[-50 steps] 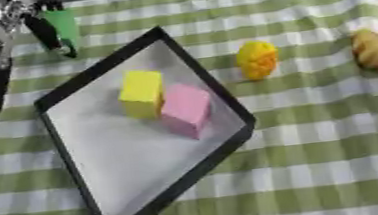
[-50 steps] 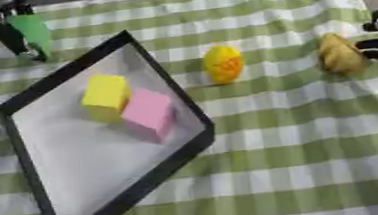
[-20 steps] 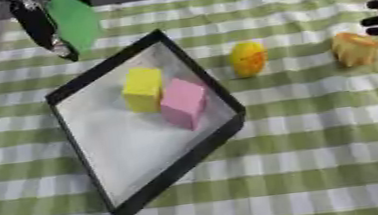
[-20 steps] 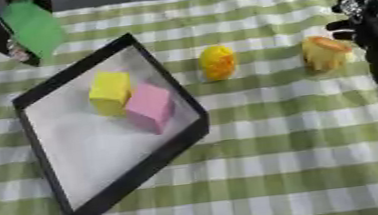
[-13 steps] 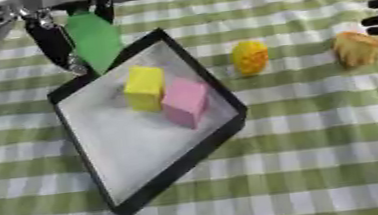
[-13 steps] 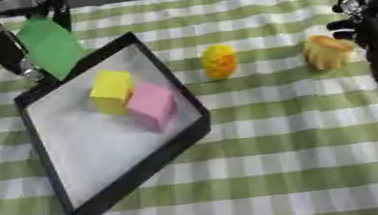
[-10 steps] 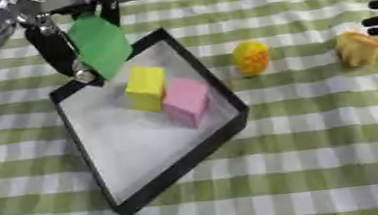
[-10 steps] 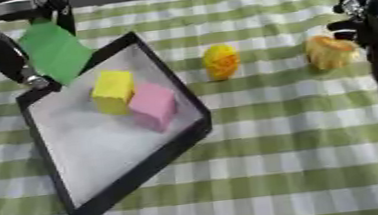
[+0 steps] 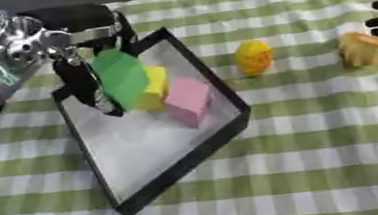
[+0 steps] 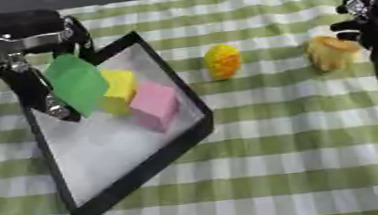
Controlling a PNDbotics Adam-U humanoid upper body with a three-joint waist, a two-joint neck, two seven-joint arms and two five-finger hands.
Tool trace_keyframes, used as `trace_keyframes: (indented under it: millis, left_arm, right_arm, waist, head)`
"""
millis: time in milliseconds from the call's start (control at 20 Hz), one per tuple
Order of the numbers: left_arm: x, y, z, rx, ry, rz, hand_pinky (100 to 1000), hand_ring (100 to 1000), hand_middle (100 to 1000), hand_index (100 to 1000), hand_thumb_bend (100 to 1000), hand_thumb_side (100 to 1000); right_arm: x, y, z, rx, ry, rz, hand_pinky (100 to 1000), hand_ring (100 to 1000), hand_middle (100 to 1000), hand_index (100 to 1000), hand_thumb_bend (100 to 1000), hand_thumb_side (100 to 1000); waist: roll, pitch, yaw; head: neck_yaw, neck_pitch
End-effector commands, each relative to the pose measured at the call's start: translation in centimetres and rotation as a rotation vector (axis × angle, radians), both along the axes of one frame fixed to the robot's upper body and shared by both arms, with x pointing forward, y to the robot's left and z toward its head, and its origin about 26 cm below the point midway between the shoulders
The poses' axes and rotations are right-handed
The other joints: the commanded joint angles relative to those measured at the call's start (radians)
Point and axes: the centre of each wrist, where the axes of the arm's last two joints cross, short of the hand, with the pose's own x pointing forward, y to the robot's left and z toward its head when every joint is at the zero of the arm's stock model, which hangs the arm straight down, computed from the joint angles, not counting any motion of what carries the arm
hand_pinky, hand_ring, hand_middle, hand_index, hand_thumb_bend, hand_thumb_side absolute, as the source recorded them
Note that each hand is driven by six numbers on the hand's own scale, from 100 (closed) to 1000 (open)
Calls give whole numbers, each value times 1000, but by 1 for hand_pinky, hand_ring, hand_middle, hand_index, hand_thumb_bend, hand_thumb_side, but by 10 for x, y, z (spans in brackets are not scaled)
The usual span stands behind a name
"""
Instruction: Pick up objects on the table and place them in the box.
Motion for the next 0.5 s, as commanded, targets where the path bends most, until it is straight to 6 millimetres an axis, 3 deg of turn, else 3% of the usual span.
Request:
trace_keyframes:
  millis: [50,500]
  left_arm:
    - [2,-1,-1,29,40,5,568,510,553,647,628,100]
    - [13,2,-18,94,80,36,639,591,612,703,690,100]
  right_arm:
    - [-1,-2,10,-18,-28,2,779,708,764,860,100,703]
    - [-1,-3,11,-16,-30,0,779,708,764,860,100,701]
  waist:
    - [0,-41,0]
    - [-2,-41,-1]
  head:
    - [4,2]
    - [4,12]
